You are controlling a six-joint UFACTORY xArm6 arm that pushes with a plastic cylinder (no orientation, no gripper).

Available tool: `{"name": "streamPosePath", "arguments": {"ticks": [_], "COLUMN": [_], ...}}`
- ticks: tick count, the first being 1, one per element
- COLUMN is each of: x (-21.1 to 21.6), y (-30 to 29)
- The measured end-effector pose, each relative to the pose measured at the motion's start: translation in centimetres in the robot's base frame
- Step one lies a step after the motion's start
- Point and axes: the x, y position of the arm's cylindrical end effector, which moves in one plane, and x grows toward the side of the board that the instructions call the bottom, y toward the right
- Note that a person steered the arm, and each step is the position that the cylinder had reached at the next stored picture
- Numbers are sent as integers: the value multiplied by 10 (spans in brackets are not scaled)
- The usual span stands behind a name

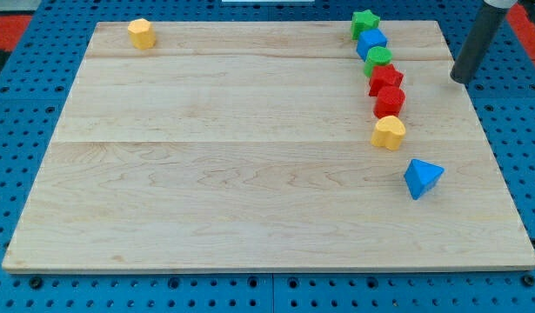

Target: Push the green star towards the top center

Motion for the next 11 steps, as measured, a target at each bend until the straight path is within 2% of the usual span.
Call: {"name": "streamPosePath", "arguments": {"ticks": [1, 2, 5, 7, 9, 11], "x": [-9, -38, -133, -132, -130, -93], "y": [1, -36, -61, -81, -177, -154]}}
